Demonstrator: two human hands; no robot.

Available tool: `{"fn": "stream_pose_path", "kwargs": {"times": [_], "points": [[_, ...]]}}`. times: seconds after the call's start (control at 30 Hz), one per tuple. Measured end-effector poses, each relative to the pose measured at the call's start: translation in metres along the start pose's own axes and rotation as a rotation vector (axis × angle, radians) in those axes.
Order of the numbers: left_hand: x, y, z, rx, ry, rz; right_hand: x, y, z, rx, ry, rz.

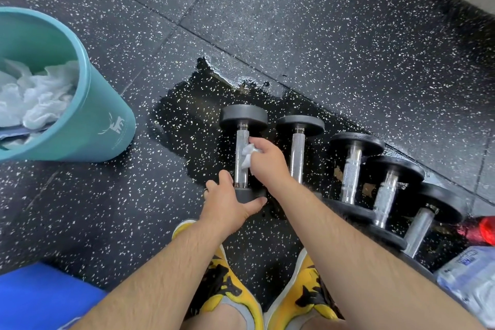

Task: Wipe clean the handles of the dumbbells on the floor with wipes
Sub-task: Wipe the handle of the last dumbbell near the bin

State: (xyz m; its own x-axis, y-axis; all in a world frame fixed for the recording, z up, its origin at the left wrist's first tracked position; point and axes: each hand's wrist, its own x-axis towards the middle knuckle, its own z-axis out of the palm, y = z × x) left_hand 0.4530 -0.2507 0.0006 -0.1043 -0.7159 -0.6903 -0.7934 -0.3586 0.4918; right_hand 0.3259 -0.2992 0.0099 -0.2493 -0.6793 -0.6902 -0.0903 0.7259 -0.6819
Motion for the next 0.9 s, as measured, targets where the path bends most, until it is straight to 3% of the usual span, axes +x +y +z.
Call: {"fn": "stream_pose_path", "kwargs": {"times": [0.13,0.27,0.37,0.53,0.6,0.73,0.83,0.9], "points": [[0.000,0.000,0.000,-0.009,0.000,0.003,-0.009,0.010,0.000,-0.085,0.060,-0.040],[0.000,0.000,0.000,-0.003,-0.008,0.004,-0.005,0.012,0.004,-0.255,0.290,-0.401],[-0.001,0.001,-0.001,-0.005,-0.014,-0.002,0.005,0.016,0.010,-0.490,0.229,-0.581],[0.000,0.000,-0.003,-0.010,-0.028,-0.007,0.002,0.021,0.013,-0.780,0.039,-0.692],[0.000,0.000,-0.002,-0.001,-0.013,-0.008,0.007,0.012,0.007,-0.880,-0.033,-0.700],[-0.002,0.002,0.000,0.007,-0.009,-0.009,0.012,0.003,0.000,-0.870,0.039,-0.656],[0.000,0.000,-0.001,-0.005,-0.012,-0.011,0.005,0.005,0.005,-0.966,-0.187,-0.594],[0.000,0.000,0.000,-0.008,-0.008,-0.011,0.005,0.003,0.001,-0.983,-0.228,-0.570]]}}
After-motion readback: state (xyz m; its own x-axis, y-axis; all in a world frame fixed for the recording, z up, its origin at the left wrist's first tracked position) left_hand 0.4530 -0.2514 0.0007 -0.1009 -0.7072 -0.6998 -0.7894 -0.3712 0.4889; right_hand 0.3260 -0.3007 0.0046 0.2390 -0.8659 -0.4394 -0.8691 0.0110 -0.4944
